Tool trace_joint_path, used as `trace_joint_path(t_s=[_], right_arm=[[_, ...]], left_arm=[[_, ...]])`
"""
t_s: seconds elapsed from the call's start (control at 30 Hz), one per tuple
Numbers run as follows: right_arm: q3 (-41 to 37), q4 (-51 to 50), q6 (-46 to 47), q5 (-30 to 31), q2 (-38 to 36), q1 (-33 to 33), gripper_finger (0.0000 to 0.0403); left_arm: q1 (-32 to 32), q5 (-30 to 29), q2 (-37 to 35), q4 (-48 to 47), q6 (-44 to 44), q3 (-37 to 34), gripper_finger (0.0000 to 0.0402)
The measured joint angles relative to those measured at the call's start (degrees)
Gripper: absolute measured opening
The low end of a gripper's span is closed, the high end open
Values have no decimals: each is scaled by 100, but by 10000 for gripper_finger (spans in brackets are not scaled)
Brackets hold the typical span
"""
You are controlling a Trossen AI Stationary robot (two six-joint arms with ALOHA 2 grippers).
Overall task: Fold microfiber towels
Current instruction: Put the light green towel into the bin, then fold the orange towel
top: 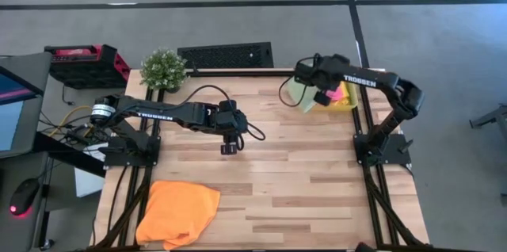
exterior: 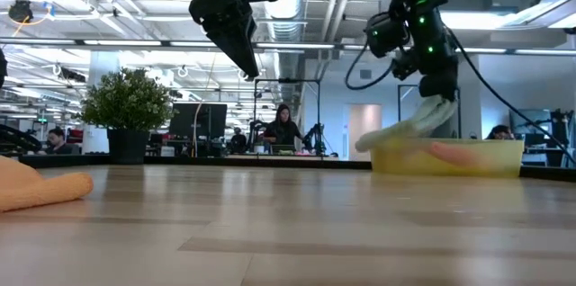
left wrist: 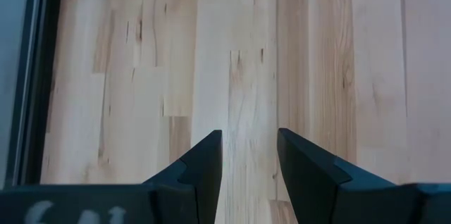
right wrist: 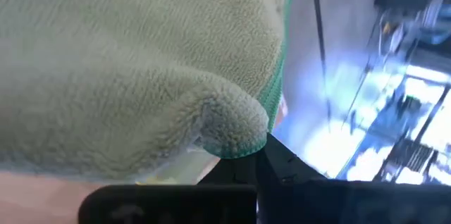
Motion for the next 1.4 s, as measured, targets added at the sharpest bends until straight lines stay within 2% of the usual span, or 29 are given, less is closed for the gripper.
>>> trace_joint_path(t_s=[0.2, 0.43, 0.77, 1.07, 1.23, 1.4], right_arm=[[-9, -202, 230, -26, 54, -382, 6], [-9, -63, 60, -972, 56, -400, 17], [-9, 40, -70, -1041, 56, -401, 90], [-9, -11, -144, -1050, 56, -401, 191], [-9, -71, -77, -1051, 53, -259, 221], [-7, -69, 20, -1051, -205, 27, 230]], left_arm=[[0, -2, 0, -2, 1, 0, 131], [0, -2, 0, -2, 1, 0, 131], [0, -4, 0, -9, 14, 0, 131], [0, -4, 0, -222, -195, 0, 131], [0, -4, 0, -647, -654, 0, 131], [-62, -11, 0, -1471, -1607, 0, 131]])
